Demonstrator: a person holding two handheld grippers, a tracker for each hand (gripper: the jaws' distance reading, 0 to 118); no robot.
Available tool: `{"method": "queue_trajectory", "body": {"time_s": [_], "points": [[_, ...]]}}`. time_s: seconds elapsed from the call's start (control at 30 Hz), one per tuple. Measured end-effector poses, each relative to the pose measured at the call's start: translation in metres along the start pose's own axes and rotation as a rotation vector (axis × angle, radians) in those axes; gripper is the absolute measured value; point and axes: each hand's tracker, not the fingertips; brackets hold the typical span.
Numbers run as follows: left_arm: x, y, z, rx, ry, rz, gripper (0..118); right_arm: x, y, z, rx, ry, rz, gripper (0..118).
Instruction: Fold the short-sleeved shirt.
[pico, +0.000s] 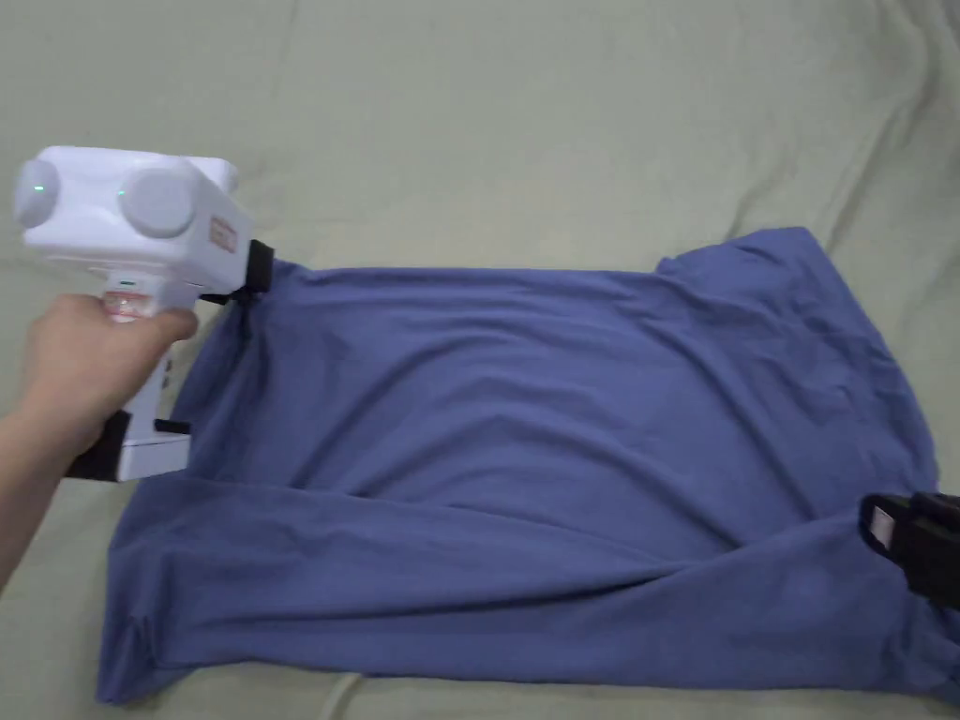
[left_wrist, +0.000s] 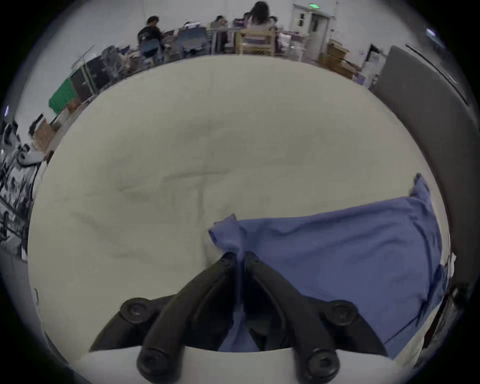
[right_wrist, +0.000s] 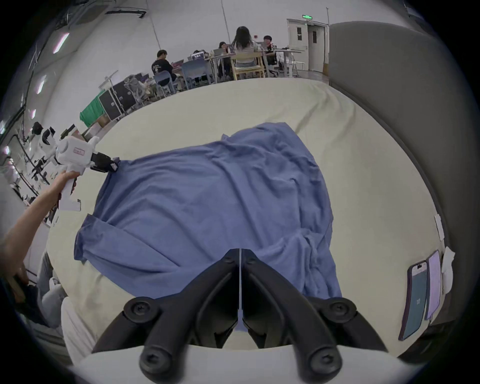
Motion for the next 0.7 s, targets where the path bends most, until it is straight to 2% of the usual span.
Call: {"method": "queue_trajectory", "body": {"time_s": [0.03, 0.07, 0.1, 0.13, 0.17, 0.2, 0.27, 0.4, 0.47, 0.5, 0.57, 0.6, 0.63, 0.67, 0.7], "points": [[0.006, -0.002, 0.014, 0.042, -0.006, -0.009, 4, 0.002, 0.008, 0.0, 0.011, 0.006, -0.004, 4], [-0.002, -0.003, 0.024, 0.085, -0.037, -0.005, 4, 0.007, 0.023, 0.0, 0.041, 0.012, -0.02, 14], [0.002, -0.007, 0.041, 0.13, -0.072, -0.003, 4, 0.014, 0.041, -0.003, 0.08, 0.013, -0.05, 45], [0.006, -0.012, 0.055, 0.163, -0.102, -0.012, 4, 0.022, 0.059, -0.011, 0.086, 0.024, -0.078, 100], [0.011, -0.017, 0.065, 0.197, -0.111, -0.014, 4, 0.032, 0.077, -0.026, 0.069, 0.061, -0.107, 118], [0.012, -0.022, 0.073, 0.208, -0.115, -0.024, 4, 0.041, 0.093, -0.04, 0.085, 0.045, -0.136, 118], [0.02, -0.027, 0.075, 0.203, -0.089, -0.029, 4, 0.057, 0.131, -0.086, -0.02, 0.039, -0.207, 118], [0.024, -0.03, 0.069, 0.173, -0.096, -0.021, 4, 0.084, 0.172, -0.188, -0.233, -0.136, -0.206, 118], [0.022, -0.029, 0.068, 0.164, -0.108, -0.008, 4, 0.092, 0.175, -0.221, -0.292, -0.169, -0.177, 108], [0.021, -0.029, 0.068, 0.162, -0.104, -0.007, 4, 0.092, 0.175, -0.234, -0.328, -0.195, -0.164, 98], [0.017, -0.027, 0.067, 0.152, -0.078, -0.017, 4, 0.087, 0.168, -0.236, -0.36, -0.247, -0.13, 90], [0.016, -0.026, 0.069, 0.152, -0.064, -0.027, 4, 0.08, 0.168, -0.225, -0.299, -0.221, -0.102, 73], [0.014, -0.026, 0.07, 0.153, -0.061, -0.034, 4, 0.076, 0.168, -0.216, -0.274, -0.209, -0.074, 18], [0.011, -0.025, 0.07, 0.152, -0.056, -0.037, 4, 0.072, 0.167, -0.209, -0.261, -0.172, -0.041, 5], [0.009, -0.024, 0.071, 0.153, -0.05, -0.036, 4, 0.071, 0.165, -0.202, -0.25, -0.112, -0.071, 5]]}}
